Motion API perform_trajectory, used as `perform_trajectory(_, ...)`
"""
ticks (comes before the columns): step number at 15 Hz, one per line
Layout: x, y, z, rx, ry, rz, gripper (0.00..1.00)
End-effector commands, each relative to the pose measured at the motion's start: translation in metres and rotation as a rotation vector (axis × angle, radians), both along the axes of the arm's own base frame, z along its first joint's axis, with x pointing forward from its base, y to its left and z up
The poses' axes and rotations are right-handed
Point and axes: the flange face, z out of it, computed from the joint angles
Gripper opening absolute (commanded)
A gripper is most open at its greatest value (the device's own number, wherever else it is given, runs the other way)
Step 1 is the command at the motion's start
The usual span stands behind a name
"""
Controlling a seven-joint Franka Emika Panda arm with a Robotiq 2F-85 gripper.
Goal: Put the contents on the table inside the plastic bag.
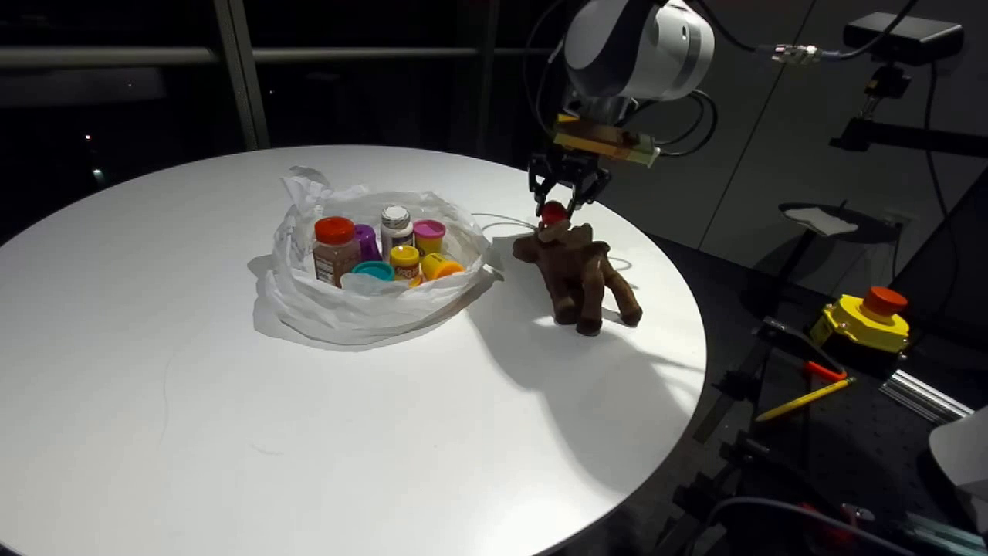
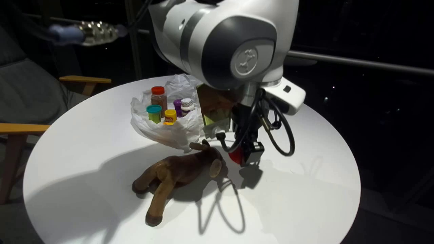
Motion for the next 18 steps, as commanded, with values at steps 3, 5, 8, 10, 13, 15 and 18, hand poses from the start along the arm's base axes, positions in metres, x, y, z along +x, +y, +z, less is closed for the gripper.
perform_trajectory(3, 0.028, 0.089, 0.09, -0.101, -0.113, 0.156, 0.21)
perform_trajectory(5, 0.043, 0.137, 0.096, -0.123, -0.132, 0.244, 0.21)
perform_trajectory(8, 0.061, 0.2, 0.071, -0.105, -0.149, 0.361, 0.21)
perform_trajectory(10, 0.071, 0.222, 0.049, -0.095, -0.154, 0.398, 0.21)
perform_trajectory(13, 0.08, 0.237, 0.023, -0.067, -0.145, 0.429, 0.21)
perform_trajectory(15, 0.088, 0.235, 0.018, -0.096, -0.17, 0.436, 0.21)
perform_trajectory(18, 0.094, 0.227, 0.025, -0.113, -0.193, 0.433, 0.21)
